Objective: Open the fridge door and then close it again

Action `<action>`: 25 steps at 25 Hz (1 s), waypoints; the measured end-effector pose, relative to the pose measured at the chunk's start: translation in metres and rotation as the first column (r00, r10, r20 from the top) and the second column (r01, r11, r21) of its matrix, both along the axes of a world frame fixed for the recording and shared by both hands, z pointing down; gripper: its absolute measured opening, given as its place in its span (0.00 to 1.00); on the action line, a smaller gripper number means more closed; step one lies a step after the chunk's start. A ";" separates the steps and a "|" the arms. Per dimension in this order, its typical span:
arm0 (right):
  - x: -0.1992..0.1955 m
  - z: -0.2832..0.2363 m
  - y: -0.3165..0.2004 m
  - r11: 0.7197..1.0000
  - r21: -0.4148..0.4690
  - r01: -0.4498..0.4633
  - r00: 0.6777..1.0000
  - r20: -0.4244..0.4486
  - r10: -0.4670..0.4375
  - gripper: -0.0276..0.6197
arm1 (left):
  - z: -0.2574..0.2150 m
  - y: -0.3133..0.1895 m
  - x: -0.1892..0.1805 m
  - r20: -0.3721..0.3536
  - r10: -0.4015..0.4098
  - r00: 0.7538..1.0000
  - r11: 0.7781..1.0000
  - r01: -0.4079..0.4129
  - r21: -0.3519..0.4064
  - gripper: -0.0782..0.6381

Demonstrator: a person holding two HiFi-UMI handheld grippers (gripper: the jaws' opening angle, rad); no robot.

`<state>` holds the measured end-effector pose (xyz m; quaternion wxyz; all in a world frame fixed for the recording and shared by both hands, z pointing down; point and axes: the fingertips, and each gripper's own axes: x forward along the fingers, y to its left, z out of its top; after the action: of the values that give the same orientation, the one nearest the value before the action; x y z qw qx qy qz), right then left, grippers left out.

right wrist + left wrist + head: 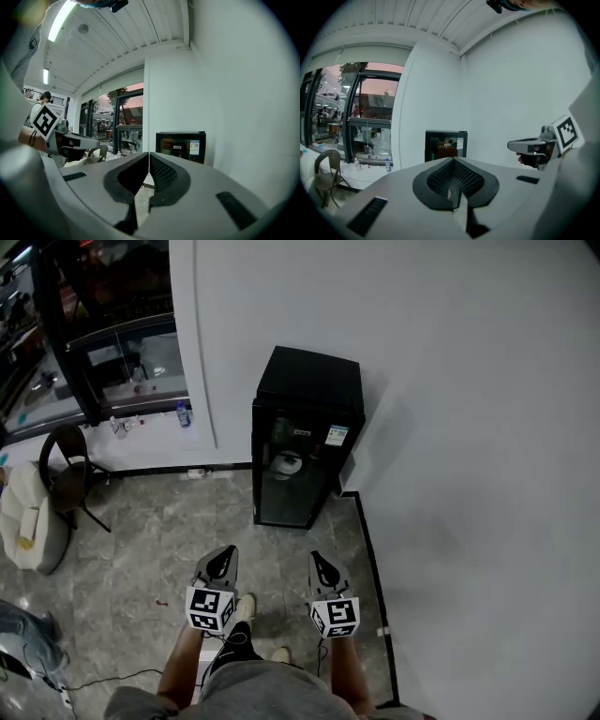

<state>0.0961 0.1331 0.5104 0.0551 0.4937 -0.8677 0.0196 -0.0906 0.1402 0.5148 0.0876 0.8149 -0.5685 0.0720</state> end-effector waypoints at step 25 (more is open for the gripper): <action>-0.059 0.034 -0.190 0.988 -0.074 -0.135 0.991 -0.033 0.133 0.08 | 0.043 -0.238 -0.060 -0.026 0.133 0.991 0.989 -0.134 -0.067 0.12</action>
<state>0.0374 -0.0569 0.5442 0.0847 0.5488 -0.8302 0.0492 -0.1506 -0.0979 0.5583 0.1163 0.8484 -0.5089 0.0885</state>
